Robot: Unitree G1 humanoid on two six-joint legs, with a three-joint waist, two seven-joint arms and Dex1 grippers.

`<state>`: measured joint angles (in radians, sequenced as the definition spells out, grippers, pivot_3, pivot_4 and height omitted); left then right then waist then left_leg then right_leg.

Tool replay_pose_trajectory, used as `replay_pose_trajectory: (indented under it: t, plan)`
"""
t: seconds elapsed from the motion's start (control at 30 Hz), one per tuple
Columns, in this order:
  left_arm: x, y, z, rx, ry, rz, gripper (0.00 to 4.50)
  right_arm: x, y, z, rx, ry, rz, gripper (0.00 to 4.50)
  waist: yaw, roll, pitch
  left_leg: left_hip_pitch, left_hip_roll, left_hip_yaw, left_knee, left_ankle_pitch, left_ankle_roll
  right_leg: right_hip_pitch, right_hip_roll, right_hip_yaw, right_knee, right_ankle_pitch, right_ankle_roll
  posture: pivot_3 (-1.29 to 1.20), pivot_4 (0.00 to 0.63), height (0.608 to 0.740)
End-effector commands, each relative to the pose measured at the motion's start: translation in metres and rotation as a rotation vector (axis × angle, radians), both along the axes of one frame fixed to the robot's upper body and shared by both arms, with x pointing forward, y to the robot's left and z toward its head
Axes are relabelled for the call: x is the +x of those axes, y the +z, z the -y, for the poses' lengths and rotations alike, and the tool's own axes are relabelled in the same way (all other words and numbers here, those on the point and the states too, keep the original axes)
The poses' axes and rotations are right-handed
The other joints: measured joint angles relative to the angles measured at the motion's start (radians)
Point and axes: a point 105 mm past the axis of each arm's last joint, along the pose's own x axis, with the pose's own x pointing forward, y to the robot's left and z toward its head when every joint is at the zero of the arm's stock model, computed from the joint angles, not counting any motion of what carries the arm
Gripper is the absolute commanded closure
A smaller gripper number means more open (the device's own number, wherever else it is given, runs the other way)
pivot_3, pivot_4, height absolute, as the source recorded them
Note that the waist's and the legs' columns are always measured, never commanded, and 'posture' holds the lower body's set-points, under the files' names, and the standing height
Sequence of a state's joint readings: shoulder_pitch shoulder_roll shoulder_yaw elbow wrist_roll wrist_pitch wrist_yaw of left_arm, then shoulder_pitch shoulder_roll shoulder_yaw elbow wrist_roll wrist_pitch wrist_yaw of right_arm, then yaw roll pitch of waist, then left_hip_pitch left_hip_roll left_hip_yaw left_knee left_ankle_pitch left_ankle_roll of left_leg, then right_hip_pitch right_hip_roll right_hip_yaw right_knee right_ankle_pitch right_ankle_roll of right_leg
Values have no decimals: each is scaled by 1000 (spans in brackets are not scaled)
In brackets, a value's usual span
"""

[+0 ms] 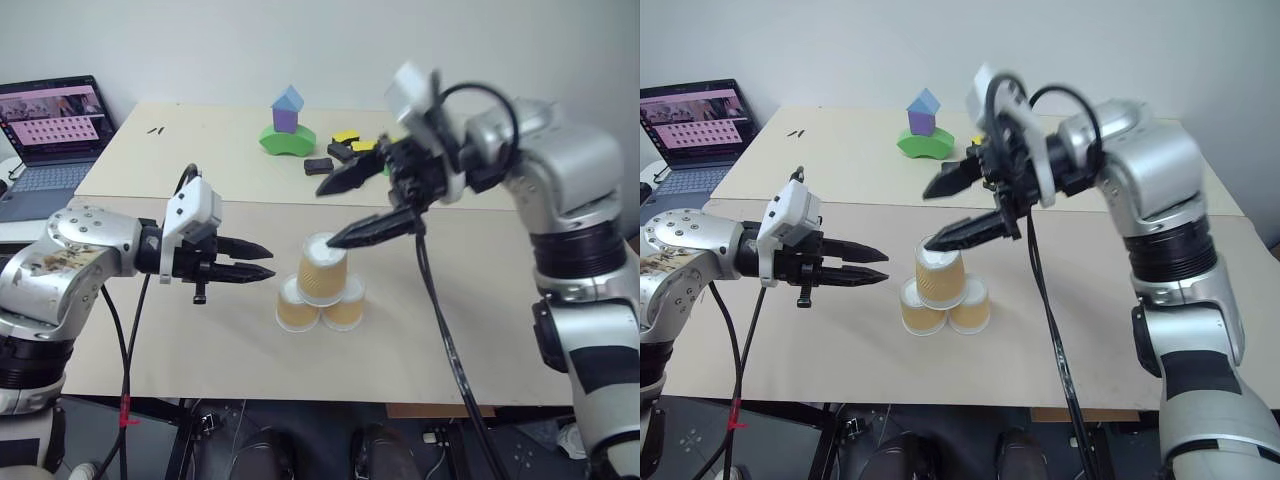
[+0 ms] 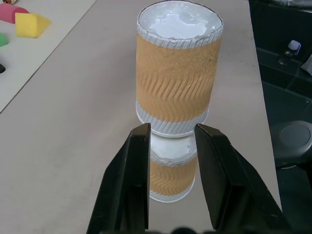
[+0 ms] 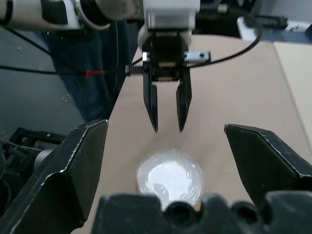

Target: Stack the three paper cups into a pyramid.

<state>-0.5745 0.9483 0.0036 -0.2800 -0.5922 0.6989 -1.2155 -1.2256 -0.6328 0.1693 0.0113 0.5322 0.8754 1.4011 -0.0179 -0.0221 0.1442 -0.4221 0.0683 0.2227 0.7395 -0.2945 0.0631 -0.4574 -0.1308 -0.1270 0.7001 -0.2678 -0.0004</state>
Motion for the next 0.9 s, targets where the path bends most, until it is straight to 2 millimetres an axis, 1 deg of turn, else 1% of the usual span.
replay_pose_trajectory:
  t: [0.03, 0.1, 0.13, 0.2, 0.23, 0.27, 0.33, 0.37, 0.4, 0.43, 0.47, 0.5, 0.53, 0.57, 0.67, 0.73, 0.8, 0.9]
  plan:
    - [8, 6, -14, -76, 140, 39, 3017, 18, 41, 36, 176, -239, 74, 29, 0, 0, 0, 0, 0, 0, 0, 0, 0, 0, 0, 0, 0, 0, 0, 0, 150, 703]
    - [23, 0, -30, -123, 319, 85, 3017, 36, 49, 69, 266, -443, 87, 29, 3, 0, 0, 0, 0, 0, 1, 0, 0, 0, 0, 0, 0, 0, 0, 0, 150, 703]
    - [32, -3, -42, -158, 435, 100, 3017, 46, 46, 89, 286, -568, 104, 29, 7, 0, 0, 0, 0, 0, 0, 0, 0, 0, -1, 1, 0, 0, 0, 0, 150, 703]
    - [45, -13, -69, -202, 670, 140, 3017, 60, 30, 127, 295, -799, 117, 29, 9, -1, 0, 0, 0, -1, 0, 0, 0, 1, -1, 0, -1, 0, 0, 0, 150, 703]
    - [48, -19, -80, -222, 765, 151, 3017, 64, 21, 142, 288, -891, 121, 29, 9, -3, -2, 0, -1, -2, -1, 0, 0, 2, -1, -1, -2, 0, 0, 0, 150, 703]
    - [50, -22, -86, -233, 818, 159, 3017, 65, 15, 150, 284, -941, 123, 29, 8, -4, -2, 0, 0, -2, -2, 0, 0, 2, -1, 0, -3, 0, 0, 0, 150, 703]
    - [57, -30, -109, -320, 1043, 198, 3017, 78, -22, 184, 221, -1181, 141, 29, 5, -4, -2, 0, -1, -1, -2, 0, 0, 1, -1, 0, -2, 0, 0, 0, 150, 703]
    - [58, -35, -118, -342, 1130, 225, 3017, 83, -40, 197, 180, -1282, 146, 29, 5, -4, -2, 0, -1, 0, -2, 0, 0, 1, -2, 1, -1, 0, 0, 0, 150, 703]
    - [60, -42, -129, -359, 1233, 250, 3017, 86, -62, 205, 107, -1351, 170, 29, 5, -4, -2, 1, -1, -1, -2, 0, 0, 2, -2, 1, 0, 0, 0, 0, 150, 703]
    - [61, -47, -137, -392, 1312, 262, 3017, 87, -79, 209, 54, -1390, 190, 29, 4, -4, -3, 1, 0, -1, -3, 1, 0, 2, -1, 1, -1, 0, 0, 0, 150, 703]
    - [62, -52, -142, -430, 1375, 259, 3017, 89, -93, 212, 41, -1424, 192, 29, 2, -4, -2, 3, -1, -1, -2, 1, 0, 3, -2, 1, 1, 0, 0, 0, 150, 703]
    - [63, -58, -146, -432, 1427, 279, 3017, 92, -107, 214, 26, -1455, 222, 29, -2, -4, -2, 2, -1, 0, -3, 1, -1, 2, -2, 2, 0, 0, 0, 0, 150, 703]
    - [64, -61, -150, -428, 1467, 300, 3017, 94, -114, 214, 59, -1479, 229, 29, -5, -4, -2, 3, 0, 0, -3, 1, -1, 2, -1, 3, 1, 0, 0, 0, 150, 703]
    - [64, -67, -158, -442, 1534, 312, 3017, 96, -116, 211, 184, -1500, 194, 29, -9, -4, -2, 4, 0, 1, -3, 2, -1, 2, -1, 3, 1, 0, 0, 0, 150, 703]
    - [61, -74, -180, -468, 1682, 374, 3017, 99, -132, 208, 302, -1550, 202, 29, -17, -4, -2, 5, 0, 1, -3, 2, -2, 3, 0, 3, 2, 0, 0, 0, 150, 703]
    - [58, -81, -194, -476, 1759, 396, 3017, 100, -145, 215, 305, -1625, 229, 29, -18, -4, -2, 6, 0, 1, -4, 2, -2, 3, 0, 3, 2, 0, 0, 0, 150, 703]
    - [58, -85, -199, -477, 1774, 416, 3017, 99, -160, 220, 299, -1676, 235, 29, -18, -4, -3, 6, 0, 1, -4, 2, -2, 3, -1, 3, 1, 0, 0, 0, 150, 703]
    - [60, -87, -202, -481, 1776, 436, 3017, 99, -174, 224, 299, -1715, 224, 29, -12, -4, -3, 6, -1, 2, -5, 2, -2, 3, -1, 3, 1, 0, 0, 0, 150, 703]
